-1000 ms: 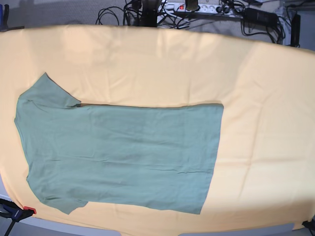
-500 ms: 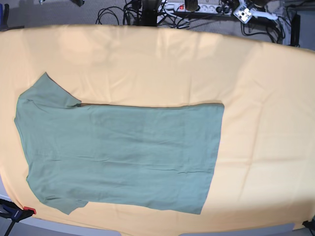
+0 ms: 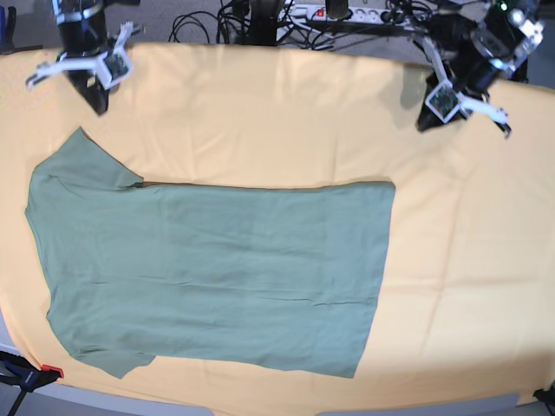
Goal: Fold the T-shirt properly
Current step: 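Move both grippers down to the collar-side corners of the green T-shirt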
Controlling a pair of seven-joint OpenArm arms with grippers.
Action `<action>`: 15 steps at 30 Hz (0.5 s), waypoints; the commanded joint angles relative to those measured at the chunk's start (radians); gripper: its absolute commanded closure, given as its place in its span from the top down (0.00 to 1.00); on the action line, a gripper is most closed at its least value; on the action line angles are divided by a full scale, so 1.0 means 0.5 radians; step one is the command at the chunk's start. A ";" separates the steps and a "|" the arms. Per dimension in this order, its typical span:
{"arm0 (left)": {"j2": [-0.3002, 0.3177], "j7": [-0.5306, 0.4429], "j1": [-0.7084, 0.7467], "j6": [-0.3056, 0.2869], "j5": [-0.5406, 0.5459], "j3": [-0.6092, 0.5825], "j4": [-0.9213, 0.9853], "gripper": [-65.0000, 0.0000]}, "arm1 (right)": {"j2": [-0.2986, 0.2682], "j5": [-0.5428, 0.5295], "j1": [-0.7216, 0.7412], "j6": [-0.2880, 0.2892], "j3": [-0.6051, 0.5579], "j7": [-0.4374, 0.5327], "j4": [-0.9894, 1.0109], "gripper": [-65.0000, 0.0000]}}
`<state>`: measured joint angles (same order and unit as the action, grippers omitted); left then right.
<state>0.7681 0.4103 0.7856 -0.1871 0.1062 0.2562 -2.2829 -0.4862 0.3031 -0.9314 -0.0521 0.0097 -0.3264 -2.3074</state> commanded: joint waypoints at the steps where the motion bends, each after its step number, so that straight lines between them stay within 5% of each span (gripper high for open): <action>1: 0.039 -0.068 -0.053 -0.020 0.006 0.012 -0.016 0.00 | -0.021 -0.056 0.037 0.042 0.032 0.040 -0.027 0.00; 4: 0.128 -0.211 -0.246 -0.170 0.035 0.011 0.092 0.00 | -0.021 -0.252 0.208 0.240 0.070 0.041 -0.027 0.00; 8: 0.324 -0.338 -0.524 -0.404 0.066 -0.097 0.302 0.00 | -0.020 -0.262 0.330 0.247 0.090 0.040 -0.027 0.00; 15: 0.558 -0.703 -1.169 -0.466 -0.119 -0.771 0.773 0.03 | -0.020 -0.263 0.322 0.248 0.115 0.042 -0.003 0.00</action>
<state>1.0245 0.0757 0.2081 -0.4366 0.0338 -0.1497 -1.8809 -0.4873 0.1650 -0.7650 0.0826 0.0612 -0.3214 -2.2978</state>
